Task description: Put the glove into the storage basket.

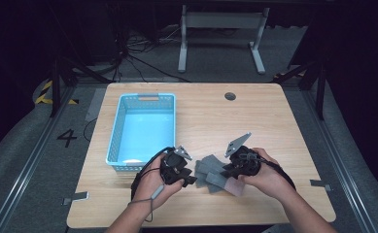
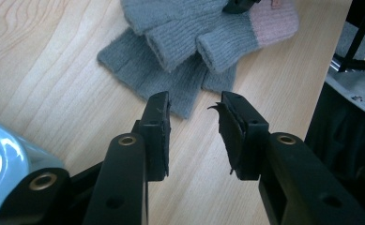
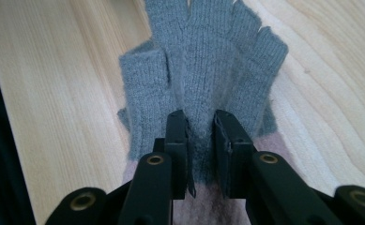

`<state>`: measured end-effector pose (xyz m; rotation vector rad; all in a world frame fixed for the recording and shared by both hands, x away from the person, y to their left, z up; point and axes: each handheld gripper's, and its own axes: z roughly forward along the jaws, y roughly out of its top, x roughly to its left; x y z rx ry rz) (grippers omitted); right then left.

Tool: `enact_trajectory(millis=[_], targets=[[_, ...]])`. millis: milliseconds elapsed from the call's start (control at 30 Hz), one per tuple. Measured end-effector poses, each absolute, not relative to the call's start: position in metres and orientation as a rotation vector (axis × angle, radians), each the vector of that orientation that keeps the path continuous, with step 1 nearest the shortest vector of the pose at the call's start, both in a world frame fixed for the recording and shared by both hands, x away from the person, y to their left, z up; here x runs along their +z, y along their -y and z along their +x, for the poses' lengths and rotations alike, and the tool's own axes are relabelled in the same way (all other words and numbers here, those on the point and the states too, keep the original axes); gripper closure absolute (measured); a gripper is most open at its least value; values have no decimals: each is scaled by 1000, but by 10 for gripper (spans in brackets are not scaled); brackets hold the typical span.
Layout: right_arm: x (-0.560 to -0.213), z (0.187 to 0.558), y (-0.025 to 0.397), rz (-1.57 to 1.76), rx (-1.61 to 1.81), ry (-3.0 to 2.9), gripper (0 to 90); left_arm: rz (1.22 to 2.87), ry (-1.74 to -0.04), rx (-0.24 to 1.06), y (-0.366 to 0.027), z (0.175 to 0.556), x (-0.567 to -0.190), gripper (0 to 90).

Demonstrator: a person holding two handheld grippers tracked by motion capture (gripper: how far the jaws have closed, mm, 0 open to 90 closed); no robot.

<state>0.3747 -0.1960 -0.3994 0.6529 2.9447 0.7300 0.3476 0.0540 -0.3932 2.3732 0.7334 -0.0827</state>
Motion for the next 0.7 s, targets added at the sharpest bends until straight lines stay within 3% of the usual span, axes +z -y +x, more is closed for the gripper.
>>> enact_trajectory(millis=[233, 333, 600, 700], targets=[[-410, 376, 194, 657, 709, -2946, 679, 2395, -730, -83, -53, 348, -393, 654], [-408, 376, 197, 664, 750, -2926, 583, 2402, -724, -89, -52, 349, -393, 653], [-392, 370, 214, 710, 820, -2871, 587, 2413, -726, -90, -47, 352, -392, 648], [-386, 368, 224, 700, 824, -2857, 649, 2421, -726, -80, -47, 353, -391, 650]])
